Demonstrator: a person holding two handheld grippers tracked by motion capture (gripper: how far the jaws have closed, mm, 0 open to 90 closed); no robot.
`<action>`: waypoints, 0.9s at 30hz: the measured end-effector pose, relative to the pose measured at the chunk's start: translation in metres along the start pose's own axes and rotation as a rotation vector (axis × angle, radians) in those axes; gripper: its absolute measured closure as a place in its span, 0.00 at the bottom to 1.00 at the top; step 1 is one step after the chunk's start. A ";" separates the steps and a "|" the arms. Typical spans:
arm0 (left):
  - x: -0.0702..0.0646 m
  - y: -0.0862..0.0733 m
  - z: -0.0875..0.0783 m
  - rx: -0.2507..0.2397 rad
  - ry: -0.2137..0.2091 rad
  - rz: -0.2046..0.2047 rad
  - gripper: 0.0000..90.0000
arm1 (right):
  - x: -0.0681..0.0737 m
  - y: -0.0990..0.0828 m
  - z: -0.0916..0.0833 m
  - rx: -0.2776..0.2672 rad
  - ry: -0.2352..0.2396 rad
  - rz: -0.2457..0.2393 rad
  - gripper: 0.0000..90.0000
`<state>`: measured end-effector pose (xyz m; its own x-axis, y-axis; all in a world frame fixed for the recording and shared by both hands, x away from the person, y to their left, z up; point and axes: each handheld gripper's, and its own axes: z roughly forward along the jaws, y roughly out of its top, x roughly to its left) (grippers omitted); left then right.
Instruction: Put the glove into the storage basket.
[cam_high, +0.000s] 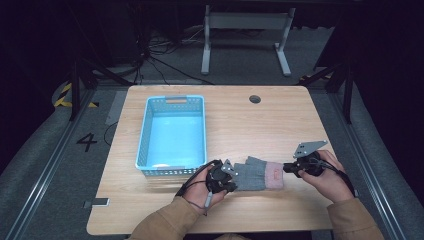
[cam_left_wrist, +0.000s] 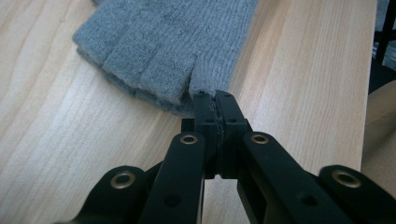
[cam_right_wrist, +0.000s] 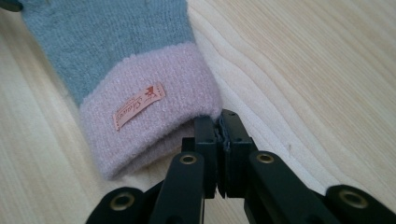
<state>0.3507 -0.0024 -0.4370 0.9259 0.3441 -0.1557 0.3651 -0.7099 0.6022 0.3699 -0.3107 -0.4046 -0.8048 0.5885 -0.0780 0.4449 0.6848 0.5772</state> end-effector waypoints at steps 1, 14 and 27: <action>0.001 -0.001 0.003 0.007 -0.004 -0.007 1.00 | -0.002 -0.002 0.005 0.005 0.004 0.007 0.97; 0.006 -0.005 0.001 -0.012 0.008 -0.065 0.75 | -0.010 -0.012 0.007 0.017 -0.028 0.010 0.84; -0.003 0.017 -0.016 -0.056 0.030 -0.034 0.57 | -0.018 -0.017 -0.026 -0.106 -0.032 0.134 0.69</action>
<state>0.3522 -0.0056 -0.4134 0.9093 0.3864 -0.1541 0.3899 -0.6623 0.6398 0.3669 -0.3442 -0.3916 -0.7270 0.6863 -0.0197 0.5021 0.5510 0.6666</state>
